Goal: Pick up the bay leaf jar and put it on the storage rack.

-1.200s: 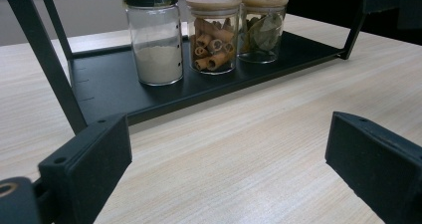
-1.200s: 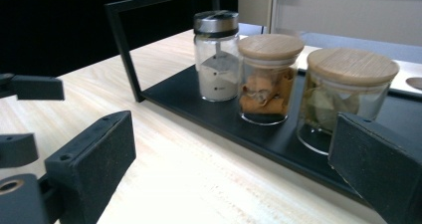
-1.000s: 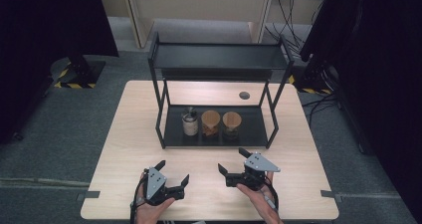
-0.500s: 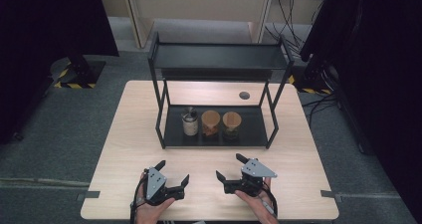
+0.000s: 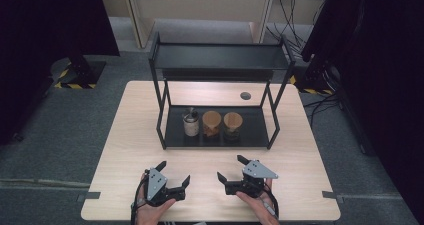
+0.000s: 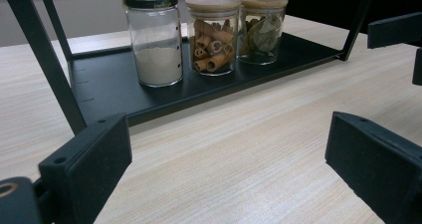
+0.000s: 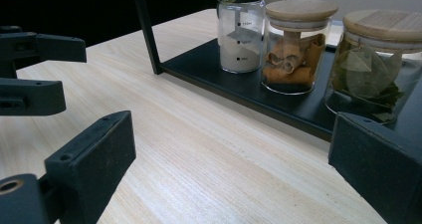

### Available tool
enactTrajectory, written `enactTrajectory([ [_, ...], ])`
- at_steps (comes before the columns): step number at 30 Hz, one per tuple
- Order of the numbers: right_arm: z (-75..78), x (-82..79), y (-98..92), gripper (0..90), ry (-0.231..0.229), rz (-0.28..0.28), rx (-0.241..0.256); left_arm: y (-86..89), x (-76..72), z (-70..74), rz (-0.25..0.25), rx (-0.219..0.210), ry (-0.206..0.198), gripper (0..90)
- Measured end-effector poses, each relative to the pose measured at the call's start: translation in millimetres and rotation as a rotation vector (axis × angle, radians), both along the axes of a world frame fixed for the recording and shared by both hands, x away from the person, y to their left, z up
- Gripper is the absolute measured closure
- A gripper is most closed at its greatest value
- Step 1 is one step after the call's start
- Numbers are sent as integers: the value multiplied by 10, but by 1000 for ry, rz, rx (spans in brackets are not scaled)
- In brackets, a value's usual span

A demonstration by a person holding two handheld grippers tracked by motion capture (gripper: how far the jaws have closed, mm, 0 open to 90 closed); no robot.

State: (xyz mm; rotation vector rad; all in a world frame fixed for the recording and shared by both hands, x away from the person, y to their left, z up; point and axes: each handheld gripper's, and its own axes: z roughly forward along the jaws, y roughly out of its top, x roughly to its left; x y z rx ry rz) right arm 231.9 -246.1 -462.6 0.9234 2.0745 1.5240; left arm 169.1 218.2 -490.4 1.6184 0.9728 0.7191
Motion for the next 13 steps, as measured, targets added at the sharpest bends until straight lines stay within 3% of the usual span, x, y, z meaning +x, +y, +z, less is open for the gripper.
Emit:
enactTrajectory([
  [13,0,6,-23,49,-4,-13,3,-4,4,-5,1,-3,3,35],
])
